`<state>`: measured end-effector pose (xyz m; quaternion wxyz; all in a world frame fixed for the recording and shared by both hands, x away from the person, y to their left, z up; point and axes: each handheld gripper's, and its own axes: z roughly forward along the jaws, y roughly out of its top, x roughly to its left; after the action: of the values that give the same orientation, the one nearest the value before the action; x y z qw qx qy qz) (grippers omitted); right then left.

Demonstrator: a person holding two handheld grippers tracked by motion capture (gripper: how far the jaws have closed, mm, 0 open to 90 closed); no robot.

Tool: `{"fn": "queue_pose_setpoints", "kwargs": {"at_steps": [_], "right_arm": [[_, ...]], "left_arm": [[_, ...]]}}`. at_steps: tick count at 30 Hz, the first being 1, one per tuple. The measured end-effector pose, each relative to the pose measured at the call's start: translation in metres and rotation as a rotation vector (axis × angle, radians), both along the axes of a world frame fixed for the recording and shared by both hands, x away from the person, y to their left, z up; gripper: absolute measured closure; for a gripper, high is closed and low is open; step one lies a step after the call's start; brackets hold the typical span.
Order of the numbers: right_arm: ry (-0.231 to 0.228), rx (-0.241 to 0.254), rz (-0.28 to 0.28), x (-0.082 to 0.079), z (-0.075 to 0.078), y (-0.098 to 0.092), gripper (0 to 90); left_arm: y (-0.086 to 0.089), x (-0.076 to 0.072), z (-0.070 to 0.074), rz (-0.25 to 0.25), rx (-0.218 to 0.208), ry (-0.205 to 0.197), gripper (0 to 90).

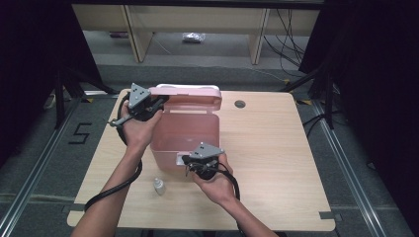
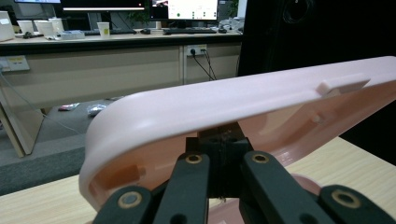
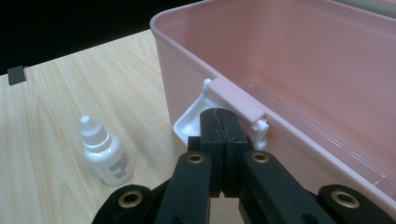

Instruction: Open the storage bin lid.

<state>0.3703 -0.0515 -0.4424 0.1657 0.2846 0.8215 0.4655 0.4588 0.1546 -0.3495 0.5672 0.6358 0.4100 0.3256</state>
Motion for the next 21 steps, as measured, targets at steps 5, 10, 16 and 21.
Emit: {"fn": "queue_pose_setpoints", "kwargs": {"at_steps": [5, 10, 16, 21], "right_arm": [[0.001, 0.003, 0.0, 0.0, 0.0, 0.0, 90.0], [0.004, 0.003, -0.004, -0.001, 0.0, 0.001, 90.0], [-0.01, -0.002, 0.005, 0.0, 0.0, 0.0, 90.0], [-0.001, -0.001, -0.003, 0.0, 0.0, 0.0, 90.0]], "left_arm": [[0.0, 0.002, -0.001, 0.006, 0.0, 0.001, 90.0], [0.0, 0.005, -0.001, 0.013, 0.003, 0.0, 90.0], [0.001, 0.009, -0.002, 0.02, 0.006, 0.004, 90.0], [0.001, 0.012, -0.002, 0.026, 0.007, 0.006, 90.0]]}}
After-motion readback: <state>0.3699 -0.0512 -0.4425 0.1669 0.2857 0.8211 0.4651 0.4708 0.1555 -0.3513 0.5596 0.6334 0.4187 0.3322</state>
